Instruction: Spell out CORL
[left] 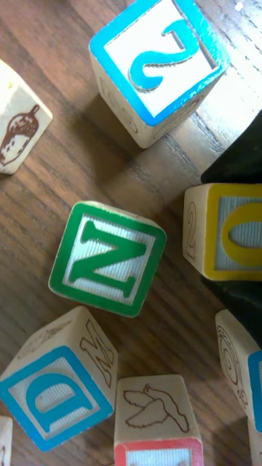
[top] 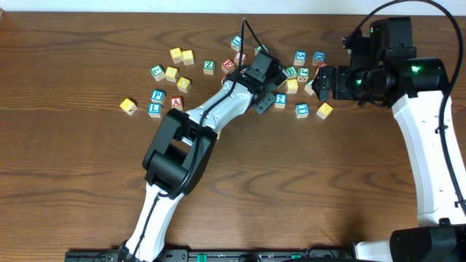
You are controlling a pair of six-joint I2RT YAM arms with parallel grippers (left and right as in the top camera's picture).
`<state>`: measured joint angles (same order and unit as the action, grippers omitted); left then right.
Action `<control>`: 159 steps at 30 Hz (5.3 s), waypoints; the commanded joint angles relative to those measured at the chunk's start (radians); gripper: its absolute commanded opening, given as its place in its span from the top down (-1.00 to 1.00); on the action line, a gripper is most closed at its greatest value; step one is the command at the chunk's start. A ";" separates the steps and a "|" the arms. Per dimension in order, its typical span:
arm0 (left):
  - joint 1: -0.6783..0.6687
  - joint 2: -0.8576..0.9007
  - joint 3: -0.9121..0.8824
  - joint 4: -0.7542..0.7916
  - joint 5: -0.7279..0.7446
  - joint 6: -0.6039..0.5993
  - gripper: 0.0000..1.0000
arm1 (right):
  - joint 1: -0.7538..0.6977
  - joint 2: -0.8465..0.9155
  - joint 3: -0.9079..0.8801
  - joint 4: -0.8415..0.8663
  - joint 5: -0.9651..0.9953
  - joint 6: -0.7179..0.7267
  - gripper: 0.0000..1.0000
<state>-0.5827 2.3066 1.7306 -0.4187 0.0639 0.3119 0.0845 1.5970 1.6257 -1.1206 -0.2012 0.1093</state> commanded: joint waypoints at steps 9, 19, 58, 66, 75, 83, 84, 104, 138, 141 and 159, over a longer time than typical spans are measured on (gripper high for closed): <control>0.003 -0.143 0.011 -0.075 -0.036 -0.123 0.31 | 0.008 0.001 -0.006 0.002 0.009 -0.014 -0.99; 0.003 -0.288 0.003 -0.486 -0.083 -0.747 0.43 | 0.008 0.001 -0.006 0.005 0.012 -0.014 -0.99; 0.477 -0.491 -0.023 -0.523 -0.080 -0.660 0.43 | 0.400 0.303 -0.008 0.215 -0.061 0.126 -0.39; 0.512 -0.490 -0.025 -0.523 -0.080 -0.660 0.42 | 0.470 0.418 -0.008 0.203 -0.030 0.134 0.78; 0.512 -0.487 -0.025 -0.523 -0.080 -0.660 0.42 | 0.543 0.480 -0.011 0.190 0.046 0.170 0.98; 0.512 -0.486 -0.025 -0.523 -0.080 -0.660 0.42 | 0.608 0.515 -0.012 0.178 0.165 0.213 0.98; 0.512 -0.486 -0.025 -0.523 -0.080 -0.660 0.42 | 0.612 0.520 -0.012 0.177 0.175 0.215 0.98; 0.512 -0.486 -0.025 -0.523 -0.080 -0.660 0.42 | 0.611 0.565 -0.020 0.170 0.129 0.180 0.98; 0.512 -0.486 -0.025 -0.530 -0.080 -0.660 0.42 | 0.541 0.552 0.010 0.124 0.305 0.179 0.98; 0.512 -0.486 -0.025 -0.531 -0.080 -0.660 0.42 | 0.526 0.552 0.010 0.141 0.310 0.179 0.98; 0.512 -0.484 -0.025 -0.527 -0.080 -0.660 0.42 | 0.492 0.451 0.010 0.197 0.161 0.306 0.98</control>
<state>-0.0708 1.8088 1.7046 -0.9421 -0.0067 -0.3618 0.5735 2.0567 1.6436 -0.9295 -0.0158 0.3832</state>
